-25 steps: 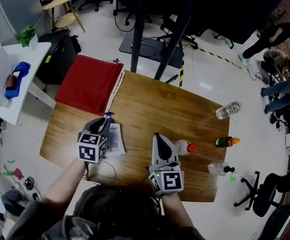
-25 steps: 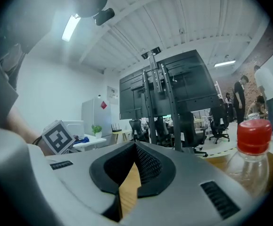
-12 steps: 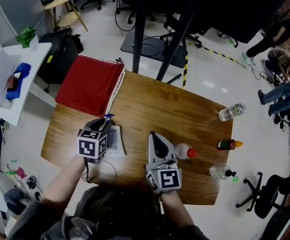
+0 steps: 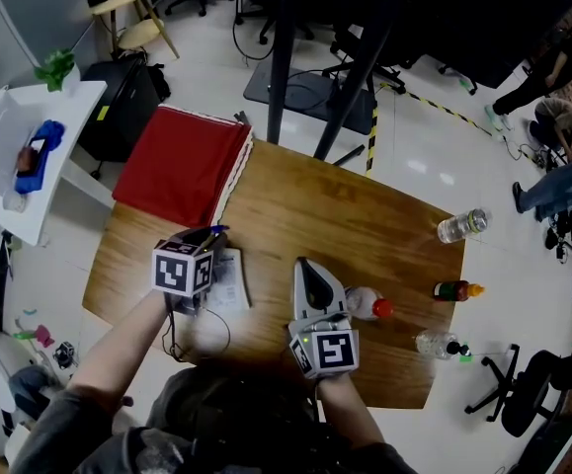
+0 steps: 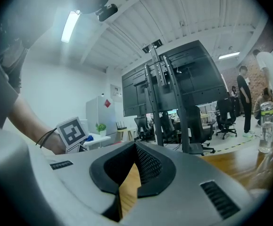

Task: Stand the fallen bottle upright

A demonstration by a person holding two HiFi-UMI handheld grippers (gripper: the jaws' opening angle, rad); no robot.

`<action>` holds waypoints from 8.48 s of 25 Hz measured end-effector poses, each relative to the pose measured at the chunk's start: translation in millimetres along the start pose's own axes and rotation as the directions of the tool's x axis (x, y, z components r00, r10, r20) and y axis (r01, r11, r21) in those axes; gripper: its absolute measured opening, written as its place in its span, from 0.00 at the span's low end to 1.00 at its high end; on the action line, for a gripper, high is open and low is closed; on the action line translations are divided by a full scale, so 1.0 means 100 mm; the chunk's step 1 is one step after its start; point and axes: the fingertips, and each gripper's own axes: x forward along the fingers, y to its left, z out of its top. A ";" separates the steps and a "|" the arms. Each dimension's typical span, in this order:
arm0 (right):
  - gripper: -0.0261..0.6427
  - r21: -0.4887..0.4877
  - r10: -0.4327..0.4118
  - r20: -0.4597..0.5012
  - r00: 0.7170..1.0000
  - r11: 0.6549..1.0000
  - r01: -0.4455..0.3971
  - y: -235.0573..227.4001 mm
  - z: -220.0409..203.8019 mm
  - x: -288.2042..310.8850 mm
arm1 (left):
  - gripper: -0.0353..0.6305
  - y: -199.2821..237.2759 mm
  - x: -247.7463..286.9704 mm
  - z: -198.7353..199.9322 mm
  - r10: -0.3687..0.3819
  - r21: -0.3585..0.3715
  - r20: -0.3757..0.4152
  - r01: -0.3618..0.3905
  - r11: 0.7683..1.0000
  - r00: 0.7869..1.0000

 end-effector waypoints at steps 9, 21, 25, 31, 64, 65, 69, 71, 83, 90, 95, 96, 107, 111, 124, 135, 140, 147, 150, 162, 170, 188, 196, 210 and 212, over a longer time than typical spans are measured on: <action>0.04 0.009 0.010 0.000 1.000 1.000 -0.010 0.06 0.00 0.01 | 0.41 0.07 0.06 -0.08 -0.026 -0.084 -0.118 0.017 0.996 0.993; 0.04 0.014 0.005 0.003 1.000 1.000 -0.005 0.06 0.01 -0.02 | 0.52 -0.02 0.25 -0.27 -0.105 -0.137 -0.302 0.066 0.988 0.948; 0.04 0.017 0.003 0.001 1.000 1.000 -0.003 0.06 0.00 -0.02 | 0.52 -0.01 0.30 -0.30 -0.099 -0.134 -0.319 0.058 0.989 0.943; 0.04 0.026 0.002 -0.006 1.000 1.000 -0.002 0.05 -0.02 0.00 | 0.52 0.04 0.38 -0.32 -0.114 -0.220 -0.343 0.038 0.975 0.933; 0.04 0.055 0.006 -0.025 1.000 0.998 -0.004 0.04 -0.13 0.12 | 0.52 0.10 0.60 -0.44 -0.072 -0.201 -0.456 -0.024 0.979 0.887; 0.04 0.057 0.004 -0.023 1.000 0.998 -0.003 0.04 -0.13 0.12 | 0.52 0.10 0.60 -0.44 -0.071 -0.200 -0.456 -0.024 0.980 0.887; 0.04 0.057 0.002 -0.022 1.000 0.998 -0.001 0.03 -0.13 0.10 | 0.50 0.12 0.60 -0.45 -0.072 -0.186 -0.459 -0.016 0.982 0.885; 0.04 0.060 0.001 -0.022 1.000 0.998 0.000 0.03 -0.12 0.09 | 0.45 0.12 0.59 -0.45 -0.067 -0.166 -0.467 -0.013 0.986 0.881; 0.04 0.073 -0.014 -0.036 0.999 0.997 0.017 -0.05 -0.14 0.04 | 0.33 -0.01 0.63 -0.43 -0.014 0.049 -0.511 0.045 0.998 0.859; 0.04 0.073 -0.015 -0.018 1.000 0.997 0.017 -0.07 -0.13 0.03 | 0.33 -0.02 0.63 -0.43 -0.027 0.039 -0.514 0.055 0.998 0.857; 0.04 0.084 -0.017 -0.021 1.000 0.996 0.019 -0.08 -0.13 0.02 | 0.32 -0.06 0.60 -0.42 -0.043 0.039 -0.514 0.074 0.997 0.856; 0.04 0.086 -0.017 -0.022 1.000 0.996 0.019 -0.08 -0.13 0.02 | 0.32 -0.08 0.59 -0.41 -0.046 0.042 -0.512 0.078 0.996 0.858; 0.04 0.085 -0.015 -0.017 1.000 0.996 0.016 -0.03 -0.11 -0.02 | 0.32 -0.19 0.31 -0.10 -0.145 0.003 -0.410 0.160 0.987 0.901; 0.04 0.082 -0.018 -0.016 1.000 0.996 0.020 -0.05 -0.09 -0.04 | 0.31 -0.24 0.17 0.01 -0.183 -0.024 -0.349 0.186 0.982 0.919; 0.04 0.062 -0.021 -0.011 1.000 0.998 0.021 0.02 -0.05 -0.04 | 0.31 -0.57 -0.31 0.38 -0.288 0.009 -0.172 0.294 0.956 0.942; 0.04 0.024 -0.010 -0.008 1.000 1.000 0.010 0.11 0.01 -0.03 | 0.31 -0.52 -0.46 0.73 -0.115 0.245 0.143 0.078 0.966 0.983; 0.04 -0.014 -0.011 0.002 1.000 1.000 0.011 0.12 0.05 -0.01 | 0.31 -0.62 -0.53 0.69 -0.082 0.392 0.281 -0.037 0.919 0.956; 0.04 -0.009 -0.041 0.006 0.999 0.999 0.041 0.10 0.06 -0.01 | 0.32 -0.78 -0.65 0.56 -0.106 0.481 0.460 -0.147 0.864 0.882; 0.04 -0.007 -0.042 0.005 0.999 0.999 0.042 0.12 0.05 -0.02 | 0.32 -0.82 -0.66 0.52 -0.123 0.482 0.502 -0.158 0.862 0.856; 0.04 -0.004 -0.050 -0.001 0.999 0.999 0.050 0.16 0.03 -0.08 | 0.33 -0.93 -0.68 0.43 -0.138 0.489 0.574 -0.202 0.849 0.807; 0.04 -0.012 -0.038 -0.003 0.999 0.999 0.038 0.18 0.05 -0.08 | 0.34 -0.93 -0.69 0.43 -0.123 0.475 0.586 -0.217 0.853 0.801; 0.04 -0.032 -0.022 -0.010 1.000 0.999 0.022 0.27 0.06 -0.09 | 0.69 -0.93 -0.67 0.36 -0.141 0.466 0.557 -0.167 0.869 0.819; 0.04 -0.032 -0.046 0.003 0.999 0.998 0.046 0.30 0.12 -0.14 | 0.69 -0.86 -1.00 0.41 -0.125 0.380 0.605 -0.148 0.913 0.787; 0.04 -0.037 -0.134 0.085 0.987 0.990 0.137 0.60 0.40 -0.55 | 0.36 -0.77 -1.87 0.29 -0.137 0.296 0.679 -0.098 0.950 0.721; 0.04 -0.049 -0.138 0.091 0.986 0.989 0.142 0.70 0.42 -0.64 | 0.29 -0.79 -1.95 0.22 -0.150 0.306 0.678 -0.091 0.948 0.720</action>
